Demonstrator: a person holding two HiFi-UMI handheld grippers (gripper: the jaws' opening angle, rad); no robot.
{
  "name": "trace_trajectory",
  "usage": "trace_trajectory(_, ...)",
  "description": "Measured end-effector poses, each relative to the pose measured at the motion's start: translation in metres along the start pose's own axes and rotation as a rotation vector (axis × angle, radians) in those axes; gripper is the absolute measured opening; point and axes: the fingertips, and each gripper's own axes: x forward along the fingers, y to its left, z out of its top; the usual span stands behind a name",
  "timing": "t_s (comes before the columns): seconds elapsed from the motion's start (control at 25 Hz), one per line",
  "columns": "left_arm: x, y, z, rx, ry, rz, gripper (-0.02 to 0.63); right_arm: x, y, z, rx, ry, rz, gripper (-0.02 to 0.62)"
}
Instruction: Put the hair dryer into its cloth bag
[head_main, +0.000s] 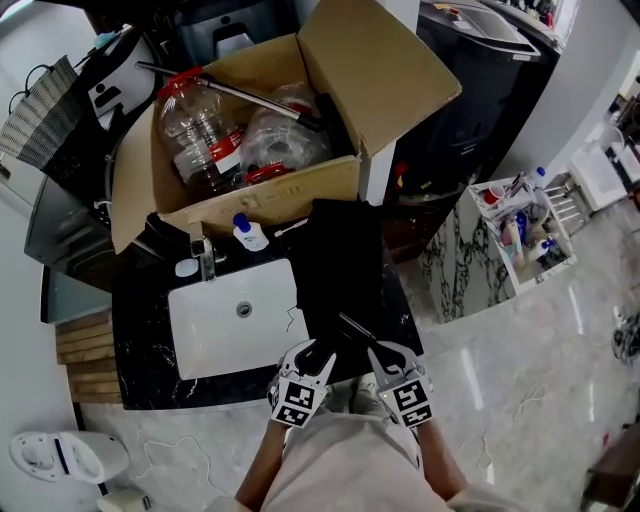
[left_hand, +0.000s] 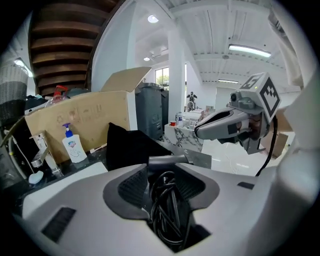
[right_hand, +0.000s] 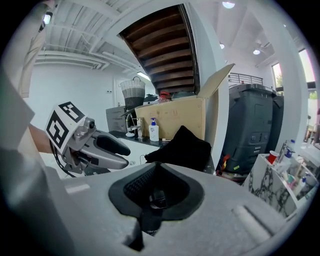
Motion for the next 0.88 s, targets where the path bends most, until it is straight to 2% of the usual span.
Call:
trace_trajectory(0.28,0.015,-0.004,-0.033,0.01,0.088,-0.024,0.199,0.006,0.006,-0.018,-0.01,0.052,0.0,0.02)
trace_trajectory(0.64,0.027,-0.011,-0.066,-0.024,0.168,-0.049,0.256,0.014,0.021,-0.035,0.007,0.103,0.027,0.02)
trace_trajectory(0.88,0.036,-0.01,-0.077,0.025,0.224,-0.058,0.264,0.016,0.027,-0.039,0.012,0.112,0.027,0.02)
